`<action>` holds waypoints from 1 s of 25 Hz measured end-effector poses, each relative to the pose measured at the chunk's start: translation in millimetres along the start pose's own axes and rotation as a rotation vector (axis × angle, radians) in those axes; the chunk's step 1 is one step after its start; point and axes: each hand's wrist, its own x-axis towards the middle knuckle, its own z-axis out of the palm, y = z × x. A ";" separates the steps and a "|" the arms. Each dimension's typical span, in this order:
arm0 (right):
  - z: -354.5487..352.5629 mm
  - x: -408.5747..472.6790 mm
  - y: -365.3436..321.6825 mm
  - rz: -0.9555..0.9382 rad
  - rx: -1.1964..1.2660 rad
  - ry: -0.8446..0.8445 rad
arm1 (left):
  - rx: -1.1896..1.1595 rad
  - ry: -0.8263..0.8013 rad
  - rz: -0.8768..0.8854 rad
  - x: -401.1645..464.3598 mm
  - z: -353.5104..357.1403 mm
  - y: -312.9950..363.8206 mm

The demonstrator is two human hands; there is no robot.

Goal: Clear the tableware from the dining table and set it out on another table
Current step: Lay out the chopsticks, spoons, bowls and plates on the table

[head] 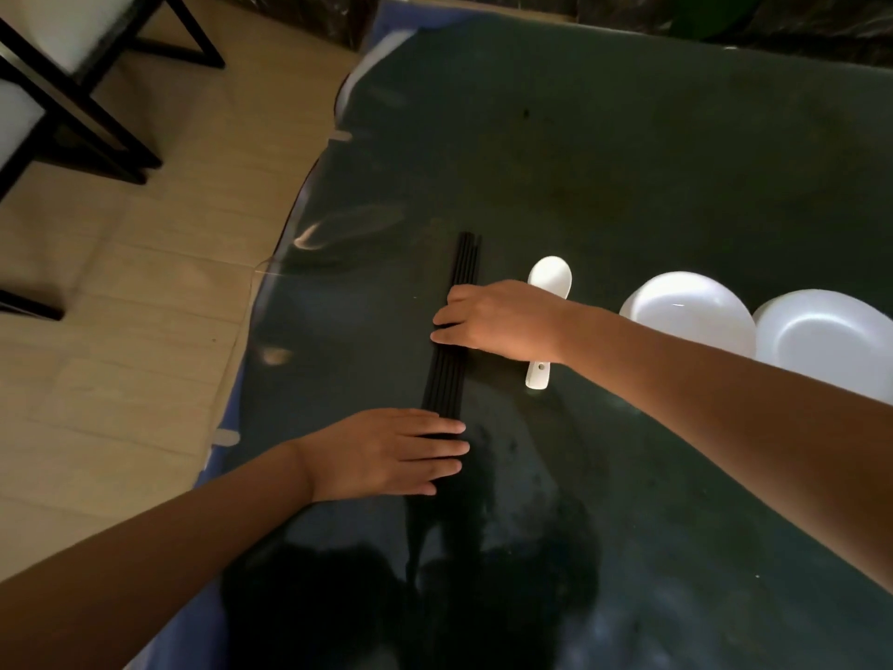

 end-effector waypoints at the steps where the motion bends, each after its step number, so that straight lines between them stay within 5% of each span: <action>1: -0.3 2.7 4.9 -0.010 -0.018 0.002 | 0.002 0.021 -0.010 -0.1 -0.9 -5.4; 8: -9.0 23.2 38.6 -0.016 -0.106 0.026 | -0.091 0.034 -0.045 6.6 -17.4 -32.9; 16: -8.0 24.4 43.4 0.009 -0.089 0.024 | 0.111 0.122 0.031 7.8 -7.7 -46.0; 25: 7.5 4.5 34.4 0.206 -0.008 0.018 | 0.209 -0.123 -0.155 -18.0 -1.7 -42.2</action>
